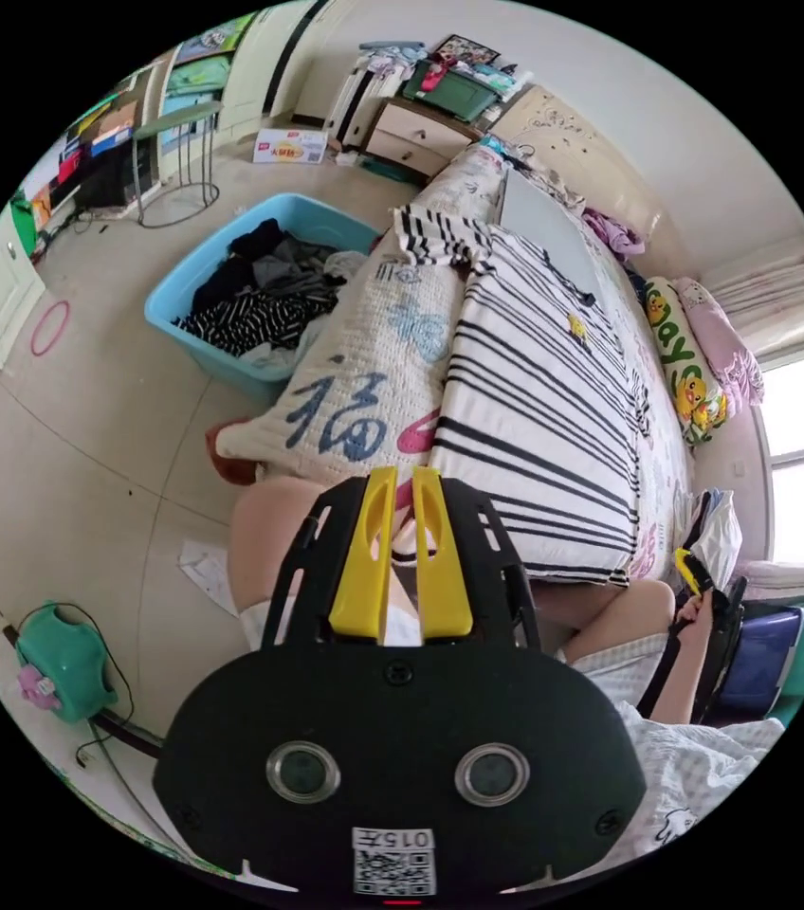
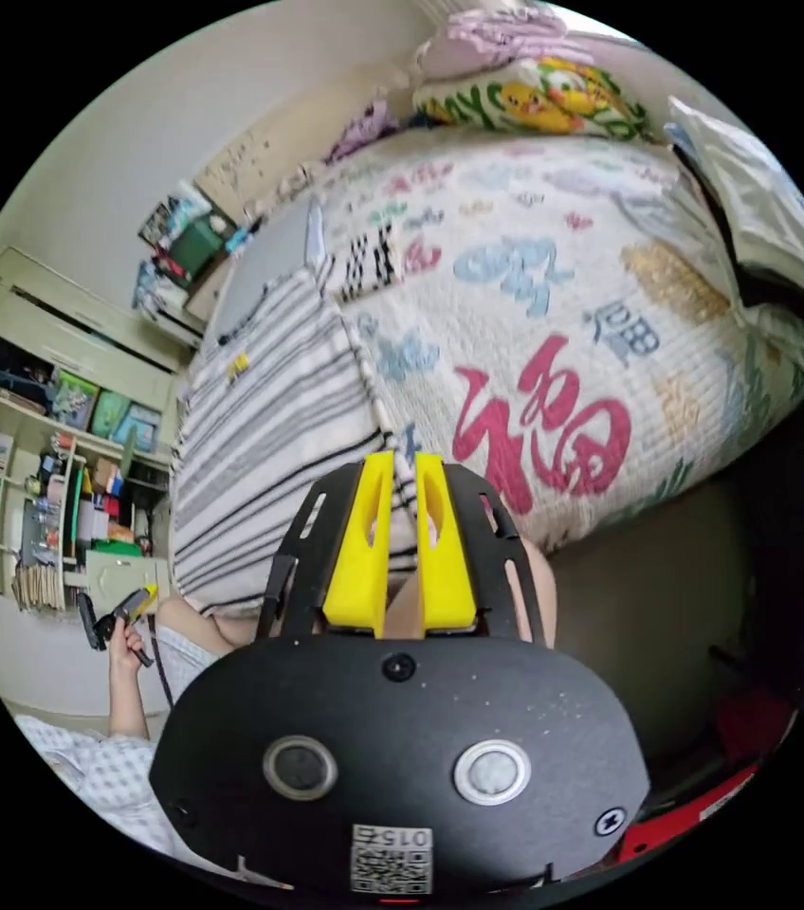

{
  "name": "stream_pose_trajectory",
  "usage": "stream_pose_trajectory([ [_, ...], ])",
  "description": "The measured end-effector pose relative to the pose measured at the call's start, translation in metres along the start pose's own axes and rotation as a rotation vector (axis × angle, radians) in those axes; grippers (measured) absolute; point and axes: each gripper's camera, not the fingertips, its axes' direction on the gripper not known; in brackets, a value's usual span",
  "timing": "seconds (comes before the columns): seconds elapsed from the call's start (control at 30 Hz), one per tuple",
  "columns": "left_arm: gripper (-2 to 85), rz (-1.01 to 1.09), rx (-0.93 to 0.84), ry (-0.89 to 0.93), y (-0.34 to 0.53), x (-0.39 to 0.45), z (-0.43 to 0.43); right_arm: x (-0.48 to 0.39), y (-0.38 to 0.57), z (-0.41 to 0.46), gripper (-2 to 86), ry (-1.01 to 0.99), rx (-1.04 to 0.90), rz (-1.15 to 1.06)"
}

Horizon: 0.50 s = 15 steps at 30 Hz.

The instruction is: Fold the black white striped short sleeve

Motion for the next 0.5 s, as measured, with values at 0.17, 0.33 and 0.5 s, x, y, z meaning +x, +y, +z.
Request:
stream_pose_trajectory([
  [0.17,3.9,0.221,0.093,0.026,-0.083,0.114,0.003,-0.011,-0.053,0.022,5.9,-0.047,0.257,-0.081],
  [0.33,6.8,0.485,0.049,0.097,-0.170,0.273,0.063,0.014,-0.124,0.136,7.1,-0.128,0.204,0.075],
  [0.5,8.4,0.734,-0.033,0.196,-0.243,0.450,0.150,0.033,-0.156,0.218,8.7,-0.139,0.088,0.131],
])
